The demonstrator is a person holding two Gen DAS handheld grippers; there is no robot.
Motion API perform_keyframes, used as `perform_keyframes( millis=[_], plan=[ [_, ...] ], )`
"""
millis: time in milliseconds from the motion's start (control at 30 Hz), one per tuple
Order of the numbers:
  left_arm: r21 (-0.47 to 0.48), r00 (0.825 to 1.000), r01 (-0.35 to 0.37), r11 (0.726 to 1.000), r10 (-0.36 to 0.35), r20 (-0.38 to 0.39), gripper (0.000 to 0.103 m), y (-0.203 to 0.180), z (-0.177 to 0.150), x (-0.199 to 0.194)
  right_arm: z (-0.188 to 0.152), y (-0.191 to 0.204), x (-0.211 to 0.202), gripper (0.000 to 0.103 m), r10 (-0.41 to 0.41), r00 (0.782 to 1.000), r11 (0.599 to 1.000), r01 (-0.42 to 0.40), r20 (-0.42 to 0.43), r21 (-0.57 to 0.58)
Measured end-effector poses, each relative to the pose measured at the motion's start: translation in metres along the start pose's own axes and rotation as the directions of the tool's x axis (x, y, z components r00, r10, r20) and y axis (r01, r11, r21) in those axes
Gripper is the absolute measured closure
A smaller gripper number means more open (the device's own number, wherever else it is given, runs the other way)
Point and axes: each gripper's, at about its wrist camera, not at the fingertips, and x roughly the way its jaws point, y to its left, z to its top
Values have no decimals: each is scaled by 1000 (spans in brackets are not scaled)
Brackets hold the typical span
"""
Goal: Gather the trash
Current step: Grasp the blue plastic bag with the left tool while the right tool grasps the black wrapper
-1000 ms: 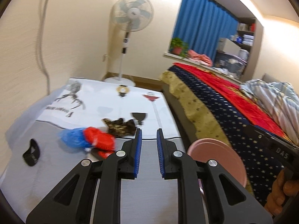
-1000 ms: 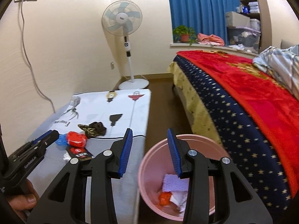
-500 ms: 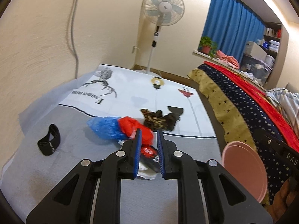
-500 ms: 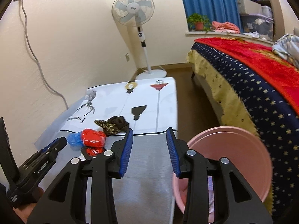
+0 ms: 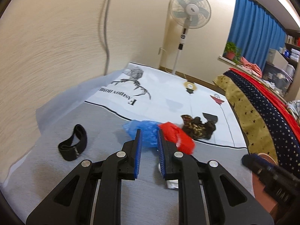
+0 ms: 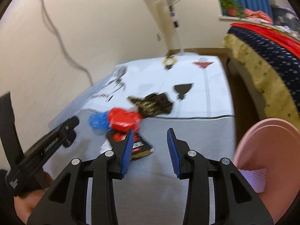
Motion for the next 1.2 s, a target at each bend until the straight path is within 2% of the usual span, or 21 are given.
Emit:
perform_keyframes(
  millis=[100,300,667,900,1033,1067,1100,1167,1200],
  plan=[
    [-9,1000,-14,1000,14,1,86,6,1,1,-6,15,17,63,41,997,998,-44,-60,-55],
    [-27,1000,-30,999,30,-1,86,17,2,3,-19,33,39,63,39,990,989,-58,-135,-138],
    [-48,999,-25,999,24,-26,86,26,1,11,-27,42,55,63,-26,982,973,-18,-188,-228],
    [-50,999,-10,999,8,-39,86,23,-1,18,-26,41,54,72,-29,985,970,-14,-170,-244],
    [-67,999,24,997,-27,-42,86,22,0,24,-23,42,50,82,-20,988,967,-19,-150,-252],
    [-72,998,35,997,-38,-40,85,22,0,26,-23,42,49,89,-21,989,966,-16,-144,-256],
    [-82,998,54,995,-57,-34,75,22,1,27,-22,43,48,94,-23,990,965,-14,-137,-260],
    [-89,997,66,994,-69,-28,61,20,2,29,-20,41,45,94,-26,992,965,-8,-123,-261],
    [-91,997,74,993,-76,-27,60,19,2,31,-19,40,44,94,-27,993,966,-5,-119,-259]
  ],
)
